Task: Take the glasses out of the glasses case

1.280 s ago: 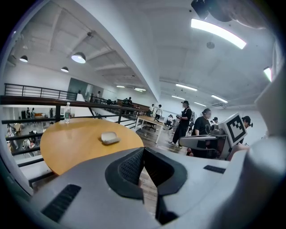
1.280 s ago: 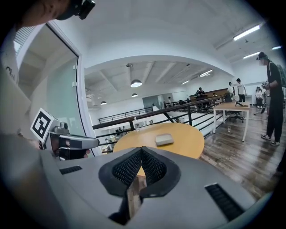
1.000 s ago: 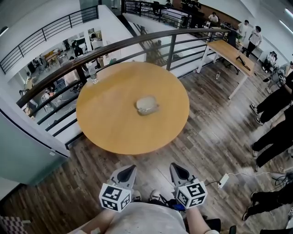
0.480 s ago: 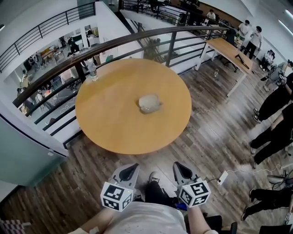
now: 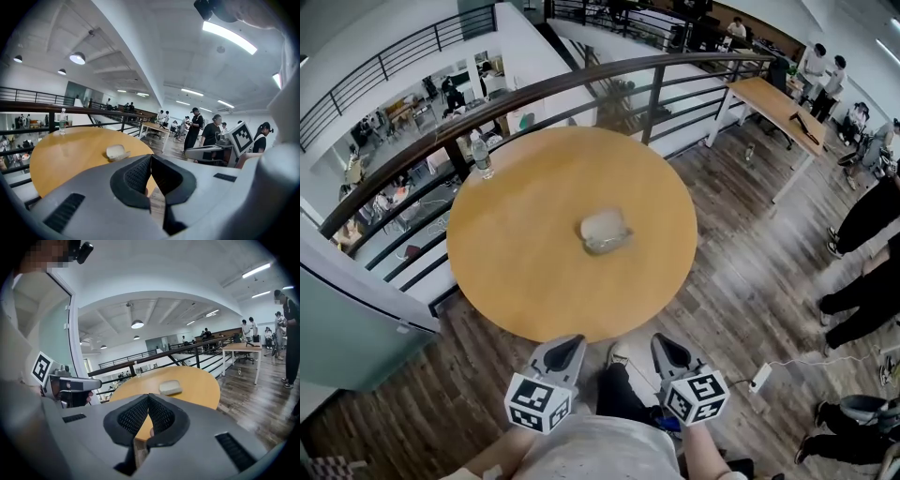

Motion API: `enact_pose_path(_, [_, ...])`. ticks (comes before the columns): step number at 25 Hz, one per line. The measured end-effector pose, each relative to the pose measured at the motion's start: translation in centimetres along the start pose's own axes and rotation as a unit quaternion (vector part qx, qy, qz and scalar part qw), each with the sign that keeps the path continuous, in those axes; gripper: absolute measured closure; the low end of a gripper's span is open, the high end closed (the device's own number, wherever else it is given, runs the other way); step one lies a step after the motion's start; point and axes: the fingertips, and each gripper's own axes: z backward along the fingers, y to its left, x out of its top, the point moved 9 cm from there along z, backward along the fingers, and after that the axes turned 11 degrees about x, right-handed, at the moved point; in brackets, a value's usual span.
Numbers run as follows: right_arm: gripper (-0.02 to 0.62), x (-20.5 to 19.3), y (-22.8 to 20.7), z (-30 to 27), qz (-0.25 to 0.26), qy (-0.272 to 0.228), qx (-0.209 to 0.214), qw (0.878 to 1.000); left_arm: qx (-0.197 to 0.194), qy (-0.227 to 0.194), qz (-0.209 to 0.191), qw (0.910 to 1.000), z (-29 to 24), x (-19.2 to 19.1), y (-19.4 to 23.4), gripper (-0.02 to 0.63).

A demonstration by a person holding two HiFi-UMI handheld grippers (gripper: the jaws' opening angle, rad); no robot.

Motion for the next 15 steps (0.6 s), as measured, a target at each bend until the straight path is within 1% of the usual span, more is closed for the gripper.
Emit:
enact_pose_path(6, [0.571,3.6,-4.6,-4.2,0.012,-0.002,0.028,1.0,0.003,-0.012,0.002,0.9999,-5.5,3.1,0.8,0.581])
enact_pose_path(15, [0.571,7.2,-12.4,-8.2,0.014,0.01,0.056,0.998,0.033,-0.021,0.013,0.9992,-13.2,6.9,1.3,0.581])
